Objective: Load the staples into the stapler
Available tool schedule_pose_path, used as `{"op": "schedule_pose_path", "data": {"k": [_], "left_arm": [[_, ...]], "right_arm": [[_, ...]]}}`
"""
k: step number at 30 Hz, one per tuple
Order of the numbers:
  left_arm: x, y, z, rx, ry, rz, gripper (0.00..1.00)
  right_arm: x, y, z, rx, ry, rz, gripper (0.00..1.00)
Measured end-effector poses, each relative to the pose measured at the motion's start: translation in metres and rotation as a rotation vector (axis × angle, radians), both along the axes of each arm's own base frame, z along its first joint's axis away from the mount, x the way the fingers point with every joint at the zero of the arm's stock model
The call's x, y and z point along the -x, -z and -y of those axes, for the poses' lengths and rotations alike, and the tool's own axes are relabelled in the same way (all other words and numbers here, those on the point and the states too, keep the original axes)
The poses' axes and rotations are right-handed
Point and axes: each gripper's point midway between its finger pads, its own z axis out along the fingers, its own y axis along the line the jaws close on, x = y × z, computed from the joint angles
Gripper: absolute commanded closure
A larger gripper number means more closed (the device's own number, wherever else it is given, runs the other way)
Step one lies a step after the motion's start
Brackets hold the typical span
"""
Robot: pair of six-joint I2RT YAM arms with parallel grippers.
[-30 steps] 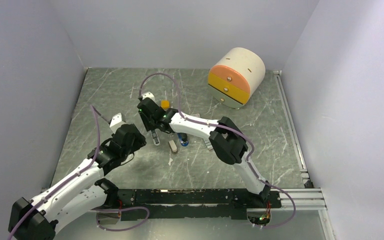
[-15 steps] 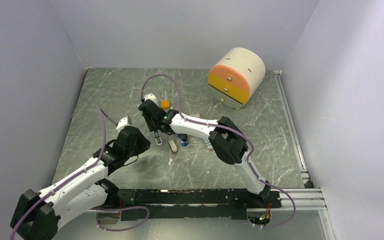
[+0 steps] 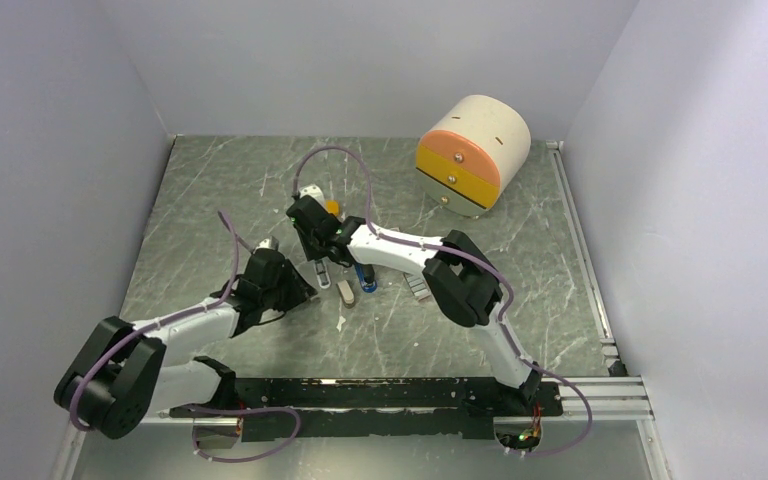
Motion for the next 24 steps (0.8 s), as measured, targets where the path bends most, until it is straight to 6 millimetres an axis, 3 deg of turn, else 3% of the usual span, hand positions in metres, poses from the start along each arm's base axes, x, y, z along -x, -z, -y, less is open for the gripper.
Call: {"op": "schedule_pose_path", "data": {"k": [24], "left_arm": [[-0.030,0.009,0.014,0.076,-0.002,0.035,0.90]], "right_arm": [[0.006,0.002,0.002,-0.022,-0.010,-0.023,0.80]]}}
